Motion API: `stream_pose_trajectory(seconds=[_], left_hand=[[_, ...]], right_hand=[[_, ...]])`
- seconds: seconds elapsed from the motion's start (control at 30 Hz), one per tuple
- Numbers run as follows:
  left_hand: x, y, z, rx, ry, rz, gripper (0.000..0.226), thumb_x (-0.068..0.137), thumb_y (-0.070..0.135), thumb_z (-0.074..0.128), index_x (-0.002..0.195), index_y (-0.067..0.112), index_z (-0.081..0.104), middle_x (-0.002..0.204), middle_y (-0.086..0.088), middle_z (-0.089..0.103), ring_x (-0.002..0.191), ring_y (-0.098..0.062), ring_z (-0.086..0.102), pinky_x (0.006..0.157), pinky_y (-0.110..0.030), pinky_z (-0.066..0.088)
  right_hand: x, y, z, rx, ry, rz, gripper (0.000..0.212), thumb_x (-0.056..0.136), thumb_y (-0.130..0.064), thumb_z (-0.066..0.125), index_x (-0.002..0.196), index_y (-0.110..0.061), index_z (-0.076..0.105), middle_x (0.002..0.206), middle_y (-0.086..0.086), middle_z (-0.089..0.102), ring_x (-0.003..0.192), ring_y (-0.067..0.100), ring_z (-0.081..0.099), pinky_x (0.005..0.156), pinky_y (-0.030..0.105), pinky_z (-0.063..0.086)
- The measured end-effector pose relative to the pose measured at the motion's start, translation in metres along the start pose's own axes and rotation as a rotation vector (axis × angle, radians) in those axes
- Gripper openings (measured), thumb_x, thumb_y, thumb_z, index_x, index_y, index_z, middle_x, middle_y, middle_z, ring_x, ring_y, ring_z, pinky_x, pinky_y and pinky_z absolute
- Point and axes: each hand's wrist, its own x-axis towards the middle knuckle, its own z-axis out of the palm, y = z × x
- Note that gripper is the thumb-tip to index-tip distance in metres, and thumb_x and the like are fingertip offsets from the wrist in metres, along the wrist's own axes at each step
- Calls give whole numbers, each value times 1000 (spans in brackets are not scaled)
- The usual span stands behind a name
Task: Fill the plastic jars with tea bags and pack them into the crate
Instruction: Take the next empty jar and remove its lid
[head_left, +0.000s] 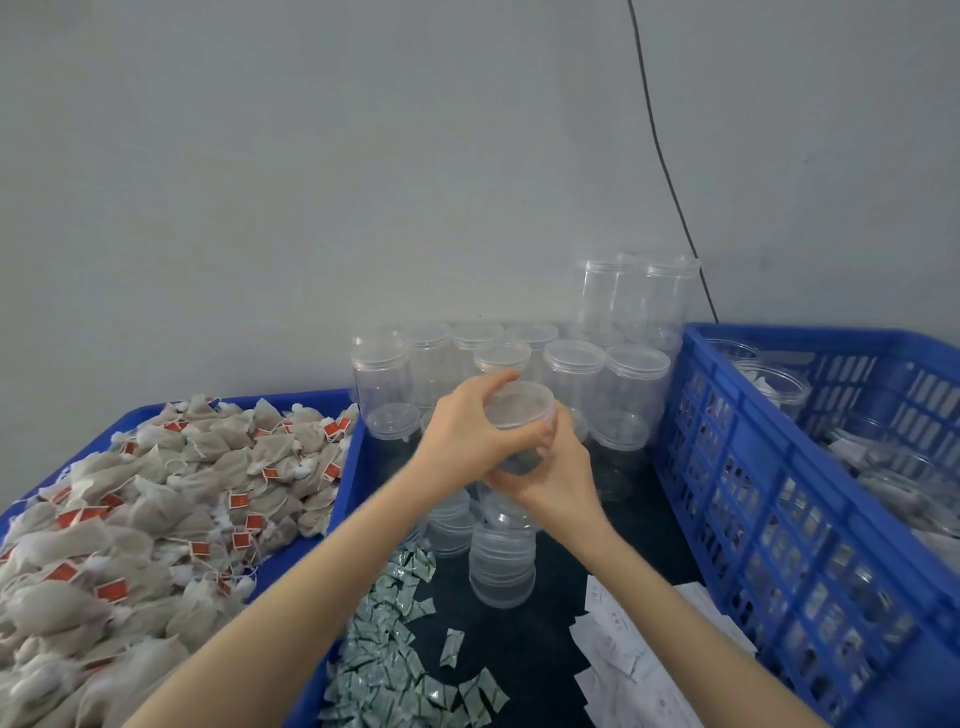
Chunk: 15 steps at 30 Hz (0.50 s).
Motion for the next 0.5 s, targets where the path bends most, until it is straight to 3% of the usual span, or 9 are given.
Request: stream_pose_trajectory(seconds=[0.07, 0.13, 0.23, 0.33, 0.43, 0.5], left_hand=[[-9, 6, 15, 91, 178, -30, 74, 67, 56, 72, 133, 28, 52, 130, 10, 53, 116, -6, 50, 90, -19, 36], [-13, 12, 22, 69, 190, -75, 79, 72, 52, 72, 140, 29, 41, 136, 7, 44, 120, -9, 45, 90, -20, 32], [-14, 16, 16, -60, -41, -167, 89, 78, 47, 72, 149, 30, 21, 147, -1, 25, 133, -19, 33, 98, -27, 30], [-19, 14, 2, -56, -267, -169, 85, 85, 32, 69, 150, 32, 15, 149, -6, 21, 131, -21, 31, 99, -29, 31], [-19, 12, -17, 26, -293, -68, 83, 84, 23, 71, 149, 32, 20, 140, -7, 36, 118, -11, 39, 95, -24, 31], [-14, 10, -26, 89, -320, -11, 89, 80, 27, 75, 149, 35, 19, 141, -2, 31, 120, -8, 34, 98, -21, 28]], right_hand=[[-5, 3, 11, -60, 122, -48, 76, 61, -31, 87, 122, -35, 43, 107, -20, 63, 95, -8, 63, 72, 10, 50], [-8, 9, 14, -88, 161, -72, 74, 68, -17, 86, 131, -25, 47, 112, -19, 59, 95, -6, 59, 78, 12, 46], [-10, 13, 3, -81, 111, -41, 81, 63, -22, 88, 130, -27, 44, 112, -21, 58, 100, -8, 60, 78, 11, 49], [-12, 17, -11, -45, 122, 3, 79, 58, -25, 92, 121, -33, 45, 110, -18, 64, 101, -5, 63, 77, 10, 51], [-12, 19, -26, -56, 105, 17, 77, 61, -20, 93, 115, -40, 42, 112, -22, 60, 103, -14, 58, 78, 3, 45], [-15, 20, -30, -110, 10, 10, 83, 60, -19, 94, 120, -42, 41, 116, -22, 59, 106, -14, 56, 81, 2, 43]])
